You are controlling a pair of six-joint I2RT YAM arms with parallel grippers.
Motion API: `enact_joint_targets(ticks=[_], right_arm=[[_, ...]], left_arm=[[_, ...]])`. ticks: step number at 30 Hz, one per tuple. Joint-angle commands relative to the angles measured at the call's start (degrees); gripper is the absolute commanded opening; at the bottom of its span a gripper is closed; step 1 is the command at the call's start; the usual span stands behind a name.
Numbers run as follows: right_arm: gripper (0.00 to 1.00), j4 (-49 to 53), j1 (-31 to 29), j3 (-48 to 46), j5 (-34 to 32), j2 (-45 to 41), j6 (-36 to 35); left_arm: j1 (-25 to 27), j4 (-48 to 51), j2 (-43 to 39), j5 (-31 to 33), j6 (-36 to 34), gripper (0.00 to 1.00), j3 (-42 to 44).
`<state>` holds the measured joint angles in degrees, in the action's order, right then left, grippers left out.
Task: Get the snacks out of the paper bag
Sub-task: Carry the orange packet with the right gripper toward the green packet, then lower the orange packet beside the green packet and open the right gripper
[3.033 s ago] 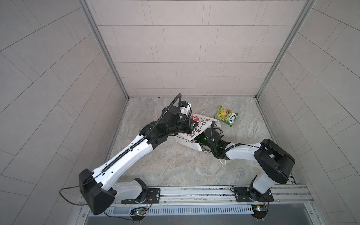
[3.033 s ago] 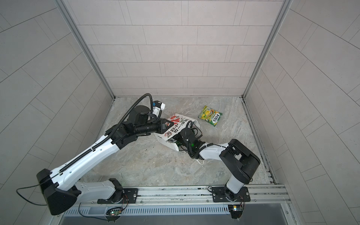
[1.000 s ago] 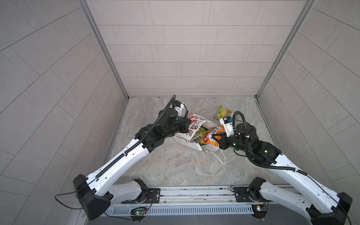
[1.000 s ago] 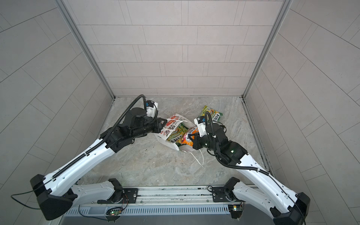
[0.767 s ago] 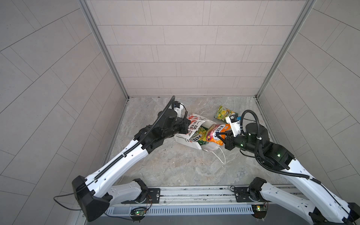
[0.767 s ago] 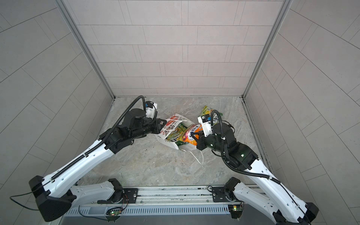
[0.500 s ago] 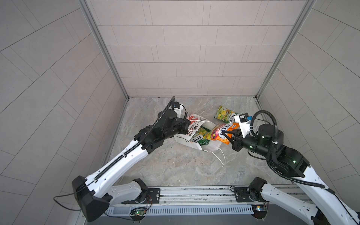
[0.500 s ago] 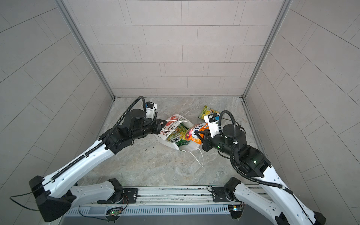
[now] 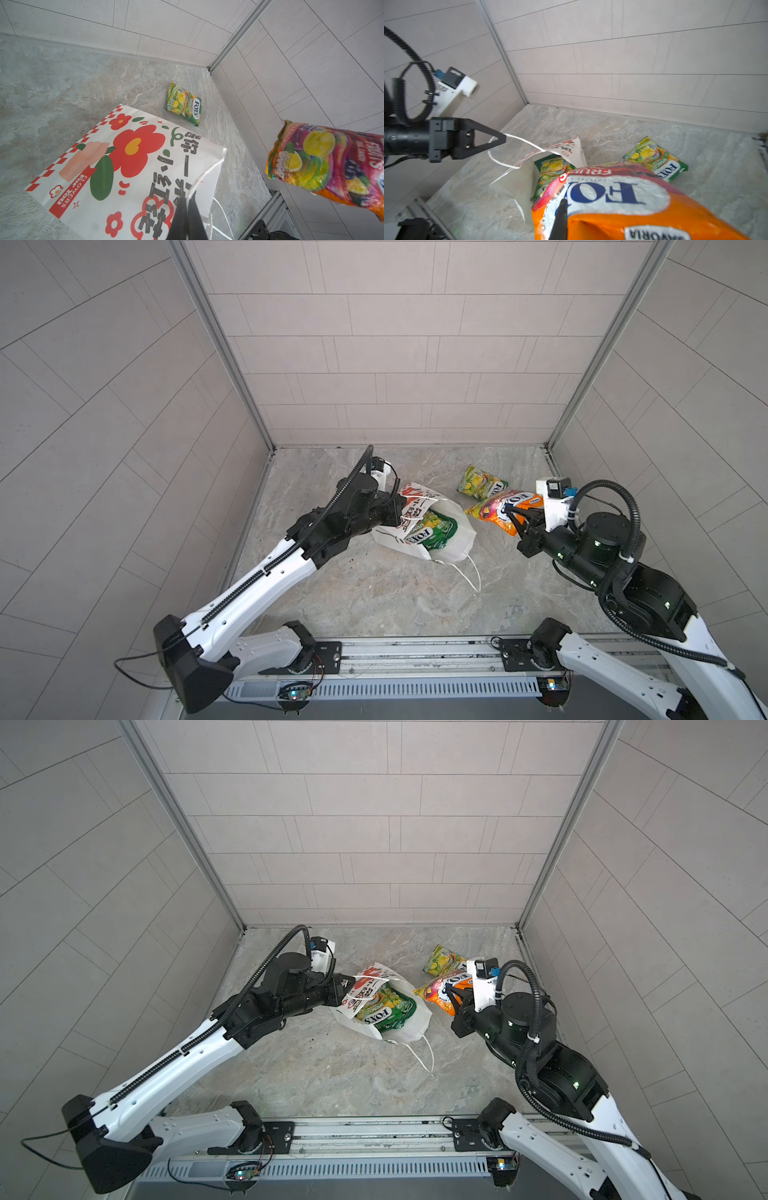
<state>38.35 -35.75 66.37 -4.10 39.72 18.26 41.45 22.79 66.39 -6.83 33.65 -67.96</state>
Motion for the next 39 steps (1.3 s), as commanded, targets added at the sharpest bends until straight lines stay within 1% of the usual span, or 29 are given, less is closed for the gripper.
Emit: enact_joint_targets(ticks=[1,3,5,7,10,11,15,22,27,34,39], right_arm=[[0.00,1.1,1.7,1.5,-8.8,2.3,-3.8],[0.00,1.2,4.3,1.2,-9.6,4.1,-4.8],[0.00,1.0,8.9,0.4,-6.9,6.0,-5.2],[0.00,-0.2,14.8,-1.0,-1.2,7.5,-5.1],[0.00,-4.9,24.3,-4.6,10.8,8.5,-4.6],[0.00,-6.3,26.9,-5.5,13.4,9.2,-4.4],[0.00,-8.2,33.4,-6.8,18.4,13.7,-4.9],[0.00,-11.0,38.9,-5.9,20.6,24.2,-5.8],[0.00,-12.7,41.7,-3.0,25.2,33.3,-6.3],[0.00,-11.5,45.1,1.4,30.6,43.9,-10.3],[0.00,-8.2,47.1,3.5,32.3,50.2,-14.1]], left_arm=[[0.1,-0.8,-0.8,0.2,-0.2,0.00,0.3],[0.2,-0.9,-0.8,0.1,-0.2,0.00,0.3],[0.1,-0.9,-0.9,0.0,-0.2,0.00,0.3],[0.1,-0.9,-0.9,0.1,-0.1,0.00,0.3],[0.1,-0.8,-1.2,-0.2,-0.1,0.00,0.3],[0.2,-0.7,-1.2,-0.1,-0.1,0.00,0.4],[0.1,-0.7,-1.3,-0.2,-0.1,0.00,0.6],[0.2,-0.5,-1.4,-0.2,-0.3,0.00,0.8],[0.1,-0.7,-1.6,-0.6,-0.4,0.00,1.1],[0.1,-0.8,-1.5,-0.9,-0.6,0.00,0.8],[0.2,-0.7,-1.2,-0.9,-0.9,0.00,0.4]])
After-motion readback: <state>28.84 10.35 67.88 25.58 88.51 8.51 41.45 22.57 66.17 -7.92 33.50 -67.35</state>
